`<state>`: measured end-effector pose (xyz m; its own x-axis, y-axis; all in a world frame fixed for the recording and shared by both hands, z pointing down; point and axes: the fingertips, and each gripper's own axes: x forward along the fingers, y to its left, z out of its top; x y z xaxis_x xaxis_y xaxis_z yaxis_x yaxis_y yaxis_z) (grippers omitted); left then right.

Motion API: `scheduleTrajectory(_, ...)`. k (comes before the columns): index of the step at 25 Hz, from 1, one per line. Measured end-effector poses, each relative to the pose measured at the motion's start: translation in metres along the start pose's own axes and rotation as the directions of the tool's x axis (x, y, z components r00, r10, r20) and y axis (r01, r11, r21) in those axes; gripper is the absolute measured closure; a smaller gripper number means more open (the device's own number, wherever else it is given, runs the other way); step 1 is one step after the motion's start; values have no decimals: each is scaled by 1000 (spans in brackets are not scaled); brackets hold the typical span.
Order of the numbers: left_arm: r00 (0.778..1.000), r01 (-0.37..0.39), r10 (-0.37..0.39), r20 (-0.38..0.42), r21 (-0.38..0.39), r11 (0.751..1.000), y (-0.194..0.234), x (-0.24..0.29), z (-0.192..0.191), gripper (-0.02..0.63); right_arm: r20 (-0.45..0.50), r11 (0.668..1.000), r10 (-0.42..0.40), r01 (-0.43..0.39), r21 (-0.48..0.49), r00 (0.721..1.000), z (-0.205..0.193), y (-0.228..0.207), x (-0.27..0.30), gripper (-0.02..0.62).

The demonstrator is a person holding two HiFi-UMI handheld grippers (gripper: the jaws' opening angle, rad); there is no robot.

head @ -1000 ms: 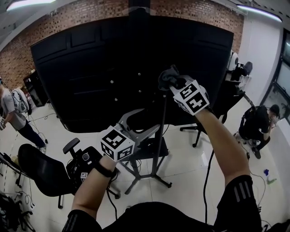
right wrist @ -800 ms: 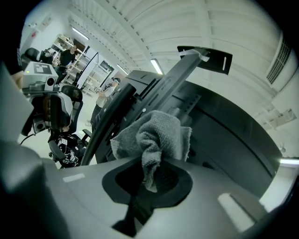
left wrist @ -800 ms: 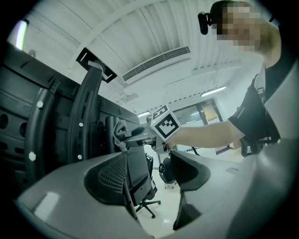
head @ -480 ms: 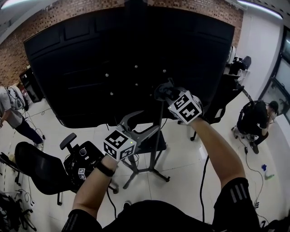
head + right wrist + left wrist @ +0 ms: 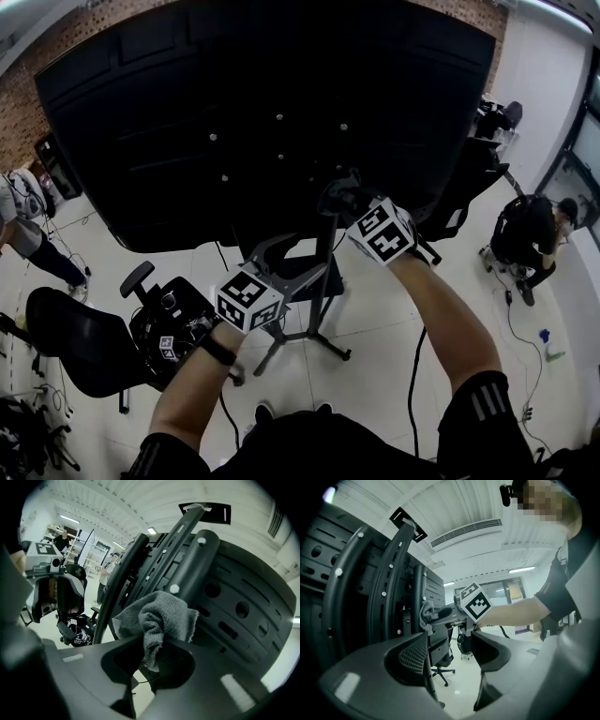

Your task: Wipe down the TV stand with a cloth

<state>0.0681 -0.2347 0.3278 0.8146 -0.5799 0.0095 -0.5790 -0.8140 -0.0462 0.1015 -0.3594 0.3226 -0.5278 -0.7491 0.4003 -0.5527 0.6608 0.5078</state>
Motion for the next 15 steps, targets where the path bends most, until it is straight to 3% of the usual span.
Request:
scheduleTrajectory(5, 1000, -5, 4, -31, -34, 999, 6, 3, -28, 293, -39, 999, 17, -15, 31, 999, -28, 15, 16, 486)
scheduleTrajectory(15, 990, -18, 4, -139, -93, 996, 14, 9, -109, 293, -93, 991, 58, -46, 125, 994, -89, 52, 51, 449)
